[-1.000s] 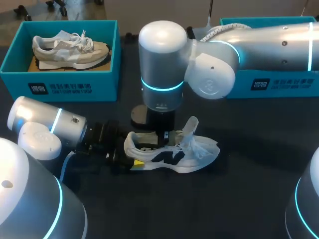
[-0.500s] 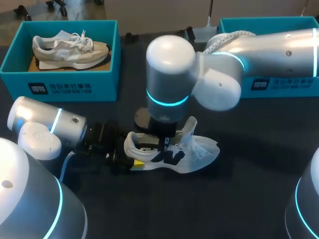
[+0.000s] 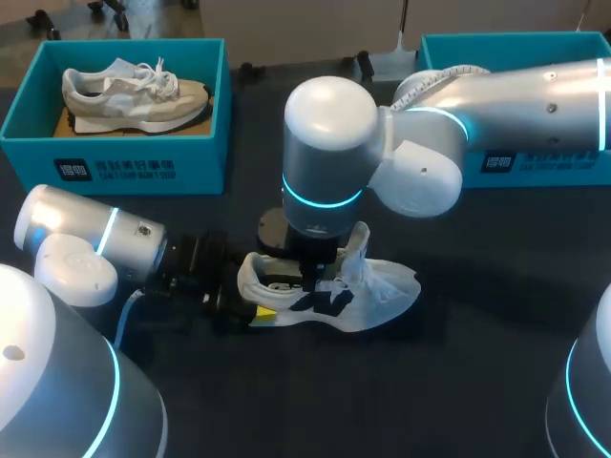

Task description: Take the shoe out of the shoebox, open the shoe tongue, remove and reinsert the insole, then place the shoe into the shoebox

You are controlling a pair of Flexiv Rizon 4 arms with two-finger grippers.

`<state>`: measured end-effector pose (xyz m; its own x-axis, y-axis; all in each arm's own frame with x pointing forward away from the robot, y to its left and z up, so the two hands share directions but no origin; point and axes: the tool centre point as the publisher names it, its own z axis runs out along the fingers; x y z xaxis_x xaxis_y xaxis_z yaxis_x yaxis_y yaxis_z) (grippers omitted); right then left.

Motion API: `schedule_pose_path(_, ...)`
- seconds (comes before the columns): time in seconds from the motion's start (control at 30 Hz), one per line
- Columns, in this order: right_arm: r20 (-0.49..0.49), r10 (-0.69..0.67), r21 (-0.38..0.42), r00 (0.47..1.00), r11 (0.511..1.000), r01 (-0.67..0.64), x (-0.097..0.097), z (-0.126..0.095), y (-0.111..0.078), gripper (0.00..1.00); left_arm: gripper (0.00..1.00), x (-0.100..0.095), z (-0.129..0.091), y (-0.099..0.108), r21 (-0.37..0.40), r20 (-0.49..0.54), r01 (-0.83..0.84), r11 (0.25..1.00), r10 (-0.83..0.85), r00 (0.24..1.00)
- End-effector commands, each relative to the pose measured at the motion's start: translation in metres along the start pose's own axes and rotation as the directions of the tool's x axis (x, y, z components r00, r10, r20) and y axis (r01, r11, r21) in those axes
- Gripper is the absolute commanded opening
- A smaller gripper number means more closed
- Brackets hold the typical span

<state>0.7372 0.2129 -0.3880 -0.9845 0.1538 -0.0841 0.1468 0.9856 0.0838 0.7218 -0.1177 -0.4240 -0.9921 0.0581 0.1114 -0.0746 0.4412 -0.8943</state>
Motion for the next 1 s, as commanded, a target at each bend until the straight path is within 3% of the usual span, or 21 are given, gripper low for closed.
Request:
schedule_pose_path(0.03, -0.021, -0.015, -0.002, 1.000, 1.000, 0.015, -0.005, 0.010, 0.007, 0.33, 0.00, 0.000, 0.001, 0.001, -0.004, -0.002, 0.001, 1.000, -0.001, 1.000)
schedule_pose_path(0.43, -0.121, -0.053, -0.005, 0.991, 0.999, 0.053, 0.004, 0.043, 0.016, 0.35, 0.00, 0.000, 0.001, 0.001, -0.004, -0.002, 0.001, 1.000, -0.001, 1.000)
schedule_pose_path(0.53, -0.145, -0.040, -0.039, 0.989, 0.999, 0.035, 0.009, 0.052, 0.017, 0.21, 0.00, 0.000, 0.001, 0.001, -0.004, -0.002, 0.001, 1.000, -0.001, 1.000)
schedule_pose_path(0.6, -0.161, -0.036, -0.041, 0.986, 0.999, 0.030, 0.012, 0.057, 0.019, 0.00, 0.00, 0.000, 0.001, 0.001, -0.004, -0.002, 0.001, 1.000, -0.001, 1.000)
schedule_pose_path(0.8, -0.196, -0.020, -0.027, 0.980, 1.000, 0.015, 0.020, 0.065, 0.015, 0.00, 0.00, 0.000, 0.001, 0.001, -0.004, -0.002, 0.001, 1.000, -0.001, 1.000)
schedule_pose_path(1.0, -0.191, -0.005, -0.011, 0.982, 1.000, 0.003, 0.020, 0.045, 0.002, 0.00, 0.00, 0.000, 0.001, 0.001, -0.004, -0.002, 0.001, 1.000, -0.001, 1.000)
